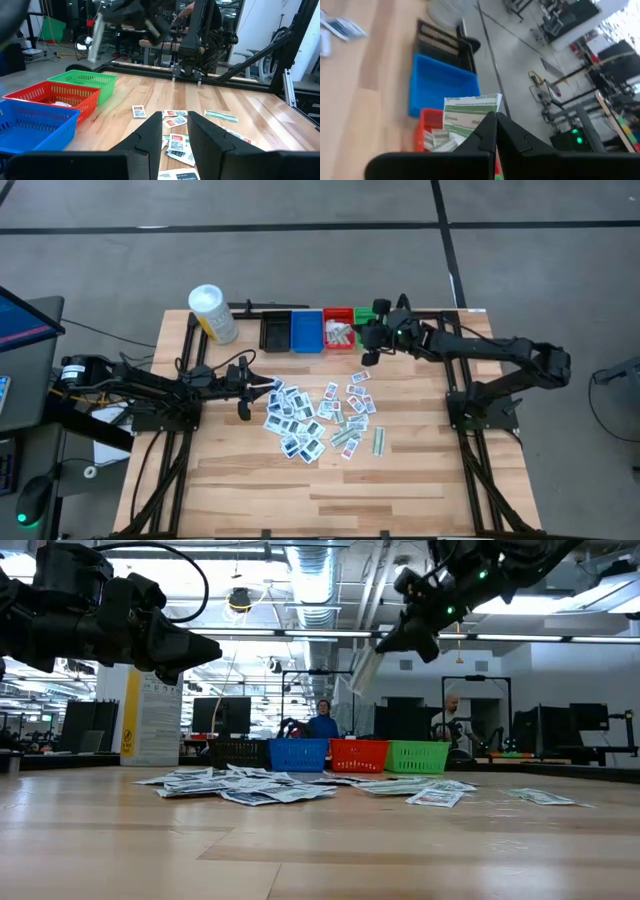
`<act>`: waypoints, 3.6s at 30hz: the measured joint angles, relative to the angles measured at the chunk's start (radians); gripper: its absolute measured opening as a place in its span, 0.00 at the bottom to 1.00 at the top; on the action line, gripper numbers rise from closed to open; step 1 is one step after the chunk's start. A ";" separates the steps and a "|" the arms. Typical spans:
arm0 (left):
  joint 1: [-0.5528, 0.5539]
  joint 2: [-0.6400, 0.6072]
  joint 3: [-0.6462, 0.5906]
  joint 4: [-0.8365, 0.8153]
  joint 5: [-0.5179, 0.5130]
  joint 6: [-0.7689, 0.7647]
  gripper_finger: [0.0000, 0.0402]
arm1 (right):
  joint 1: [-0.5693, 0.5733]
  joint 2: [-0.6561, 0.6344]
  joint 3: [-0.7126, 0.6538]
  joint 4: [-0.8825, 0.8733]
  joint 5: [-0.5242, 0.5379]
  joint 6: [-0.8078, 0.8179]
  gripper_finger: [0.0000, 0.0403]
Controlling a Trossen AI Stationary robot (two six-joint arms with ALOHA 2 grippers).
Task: Pick & Place First Aid Supplies
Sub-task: Put the green bandage pack into the red bin
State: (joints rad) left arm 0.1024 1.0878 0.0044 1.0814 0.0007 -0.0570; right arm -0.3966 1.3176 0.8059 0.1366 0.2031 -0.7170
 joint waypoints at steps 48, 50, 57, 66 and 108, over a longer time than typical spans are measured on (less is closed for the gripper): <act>0.000 0.000 0.000 0.000 0.000 -0.001 0.23 | -0.028 0.255 -0.001 0.102 0.003 -0.042 0.00; 0.000 0.000 0.000 0.000 0.000 -0.001 0.23 | -0.028 0.255 -0.001 0.102 0.003 -0.042 0.00; 0.000 0.000 0.000 0.000 0.000 -0.001 0.23 | -0.028 0.255 -0.001 0.102 0.003 -0.033 0.00; 0.000 0.000 0.000 0.000 0.000 -0.001 0.23 | -0.028 0.255 -0.001 0.102 0.003 -0.025 0.04; 0.000 0.000 0.001 -0.001 0.000 -0.001 0.23 | 0.101 0.309 0.001 -0.025 -0.019 -0.021 0.08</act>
State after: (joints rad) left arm 0.1024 1.0878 0.0053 1.0801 0.0006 -0.0582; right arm -0.2959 1.6264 0.8069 0.1113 0.1842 -0.7383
